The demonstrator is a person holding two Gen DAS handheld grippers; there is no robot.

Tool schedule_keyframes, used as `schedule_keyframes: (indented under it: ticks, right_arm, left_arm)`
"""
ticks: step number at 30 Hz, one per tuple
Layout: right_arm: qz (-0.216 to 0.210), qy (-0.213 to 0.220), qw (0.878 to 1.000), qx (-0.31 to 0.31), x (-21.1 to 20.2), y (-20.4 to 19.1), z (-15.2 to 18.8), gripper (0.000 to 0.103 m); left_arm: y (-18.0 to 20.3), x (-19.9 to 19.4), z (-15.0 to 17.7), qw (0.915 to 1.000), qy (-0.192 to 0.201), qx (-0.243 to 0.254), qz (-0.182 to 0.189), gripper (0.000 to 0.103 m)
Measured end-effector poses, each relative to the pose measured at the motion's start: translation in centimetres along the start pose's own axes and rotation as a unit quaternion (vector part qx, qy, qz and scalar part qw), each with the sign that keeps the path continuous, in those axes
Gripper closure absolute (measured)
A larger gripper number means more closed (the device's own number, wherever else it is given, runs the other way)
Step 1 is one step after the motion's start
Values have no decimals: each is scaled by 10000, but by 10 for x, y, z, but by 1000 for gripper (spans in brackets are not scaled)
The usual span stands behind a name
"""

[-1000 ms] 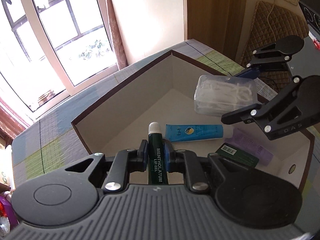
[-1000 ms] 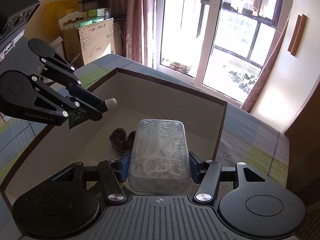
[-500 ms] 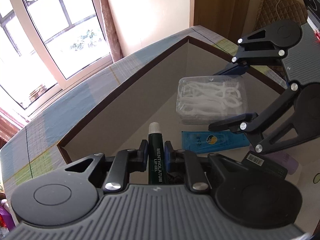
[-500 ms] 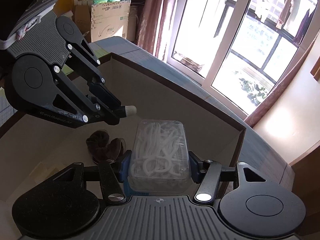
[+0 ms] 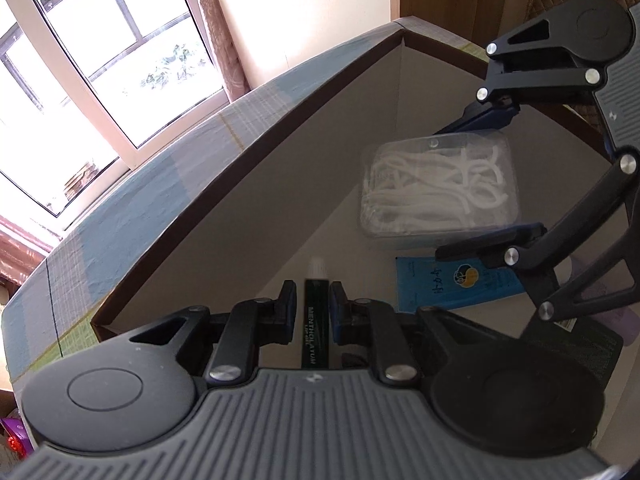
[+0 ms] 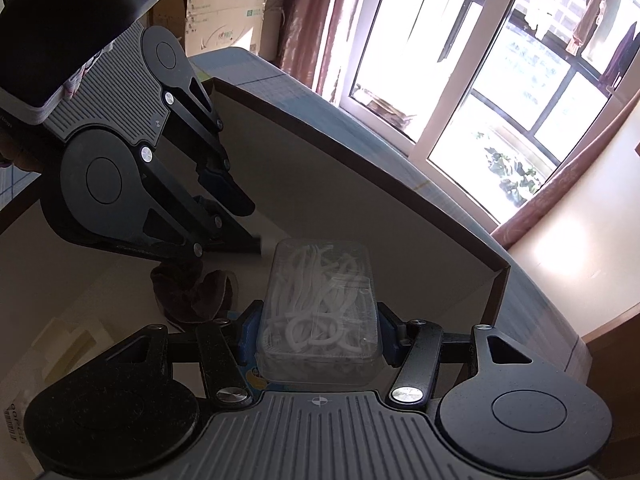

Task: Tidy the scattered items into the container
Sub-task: 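Carry the lip-gel tube and floss box over the brown box and lower them, then open the left gripper releasing the lip-gel tube while the right gripper releases the floss box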

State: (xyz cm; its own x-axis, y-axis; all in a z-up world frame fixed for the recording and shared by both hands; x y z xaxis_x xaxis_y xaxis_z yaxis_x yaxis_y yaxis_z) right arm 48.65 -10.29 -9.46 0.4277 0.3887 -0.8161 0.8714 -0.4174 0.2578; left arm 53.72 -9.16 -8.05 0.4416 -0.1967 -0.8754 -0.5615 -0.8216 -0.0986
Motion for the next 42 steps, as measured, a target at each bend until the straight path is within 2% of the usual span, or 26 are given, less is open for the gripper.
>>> schedule_keyframes:
  ticks: [11,20,31,35,39,40,41,42]
  right_arm:
    - [155,-88,9998,-25,13,7,-3,43]
    - [118,-163,9998,29,0,7,3,43]
    - [-37,-105,9992,378,-35,-2,13,43]
    - [-69,-98,9984,553,-48,-7,13,43]
    - [-91,-48,9971,757,-61,-12,13,43]
    - [-101,-31,9966,819,-65,-14,13,42]
    - [-105,-9,9959,893,-69,-16,13,27]
    - [-88,47,9953,964,-74,-18,14,17]
  left_arm:
    - [-6,-4,1,9999,107,-76,22,89]
    - [-13,-12,4,9997,156,-176,11,89]
    - [-9,-32,8,9994,264,-225,15,89]
    - [-5,-43,11,9991,325,-253,14,81]
    - [0,-58,16,9988,378,-320,-12,80]
    - [1,-62,17,9987,391,-337,-19,76]
    - [2,-66,18,9986,404,-353,-25,73]
    - [3,-70,20,9984,418,-370,-27,69]
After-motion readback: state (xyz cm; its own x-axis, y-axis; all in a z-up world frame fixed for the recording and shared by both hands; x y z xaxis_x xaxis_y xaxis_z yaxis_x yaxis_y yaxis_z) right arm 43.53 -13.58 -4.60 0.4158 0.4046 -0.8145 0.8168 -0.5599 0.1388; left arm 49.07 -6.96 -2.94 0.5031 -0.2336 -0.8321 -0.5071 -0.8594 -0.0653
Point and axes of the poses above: each gripper's, at about its wrist camera, not at the fingertips, and x roughly the way its jaws point, y to its right, z to its underside, the point moved 3 cm from there along x, roughly the way its jaws point, and after that the axes turned 7 degrees about -x, right-handed, at the moved point
